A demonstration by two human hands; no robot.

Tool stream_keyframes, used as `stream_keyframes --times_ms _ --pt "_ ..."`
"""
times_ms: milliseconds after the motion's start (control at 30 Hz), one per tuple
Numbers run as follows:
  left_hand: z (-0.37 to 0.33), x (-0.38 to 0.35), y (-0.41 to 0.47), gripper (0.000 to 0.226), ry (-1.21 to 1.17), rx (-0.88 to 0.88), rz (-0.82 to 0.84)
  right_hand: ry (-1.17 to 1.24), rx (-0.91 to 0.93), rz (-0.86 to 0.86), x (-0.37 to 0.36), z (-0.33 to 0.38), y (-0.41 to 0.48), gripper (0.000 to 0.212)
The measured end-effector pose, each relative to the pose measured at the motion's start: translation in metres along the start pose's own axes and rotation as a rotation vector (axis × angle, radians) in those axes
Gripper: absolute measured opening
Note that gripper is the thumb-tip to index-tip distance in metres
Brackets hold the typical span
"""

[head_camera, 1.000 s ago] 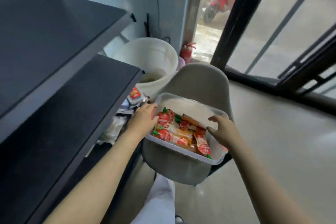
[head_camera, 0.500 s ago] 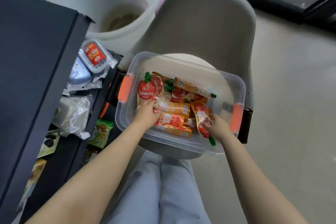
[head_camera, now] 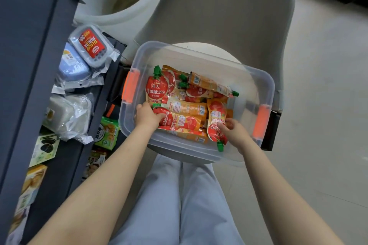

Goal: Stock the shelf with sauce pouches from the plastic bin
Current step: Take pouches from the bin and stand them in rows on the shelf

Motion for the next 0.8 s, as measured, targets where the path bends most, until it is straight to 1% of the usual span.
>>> stream_keyframes --times_ms 67,133,200,267,333,400,467,533,600,700,767,800 --pt "-0.002 0.001 0.0 0.059 -0.054 -0.025 -0.013 0.074 -0.03 0.02 -0.003 -0.002 0.001 0.055" --pt "-0.005 0.003 -0.002 0.054 -0.12 -0.057 -0.029 0.135 -0.038 -0.009 -0.006 -0.006 0.002 0.055" --pt "-0.006 0.004 -0.005 0.052 -0.25 -0.051 -0.032 0.206 -0.046 -0.042 -0.009 -0.01 0.002 0.053" --pt "-0.01 0.002 -0.009 0.052 -0.392 -0.02 -0.009 0.326 -0.058 -0.045 -0.011 -0.011 -0.003 0.052" --pt "-0.017 -0.002 -0.012 0.049 -0.466 -0.024 0.03 0.441 -0.066 -0.05 -0.012 -0.015 -0.007 0.051" --pt "-0.027 -0.007 -0.015 0.046 -0.487 -0.061 0.089 0.538 -0.059 -0.076 -0.01 -0.017 -0.013 0.054" --pt "-0.036 -0.014 -0.019 0.049 -0.506 -0.083 0.174 0.577 -0.03 -0.121 -0.006 -0.018 -0.019 0.061" --pt "-0.042 -0.02 -0.024 0.05 -0.541 -0.089 0.247 0.562 0.01 -0.187 0.001 -0.015 -0.028 0.063" --pt "-0.048 -0.02 -0.034 0.038 -0.564 -0.125 0.274 0.568 0.047 -0.262 0.013 -0.007 -0.039 0.056" --pt "-0.057 -0.004 -0.055 0.031 -0.571 -0.222 0.219 0.545 0.167 -0.365 0.04 0.016 -0.065 0.036" --pt "-0.063 0.016 -0.072 0.03 -0.626 -0.277 0.161 0.517 0.246 -0.375 0.058 0.031 -0.084 0.025" --pt "-0.064 0.027 -0.081 0.027 -0.663 -0.298 0.133 0.509 0.273 -0.367 0.066 0.039 -0.095 0.024"
Point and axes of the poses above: each hand's wrist, its own y-axis towards the middle knuckle, its own x-axis out of the back of the hand, z = x × y, the point moved 5 cm from there along y, towards the middle knuckle, and after that the axes turned 11 degrees about -y, right-handed, at the moved point
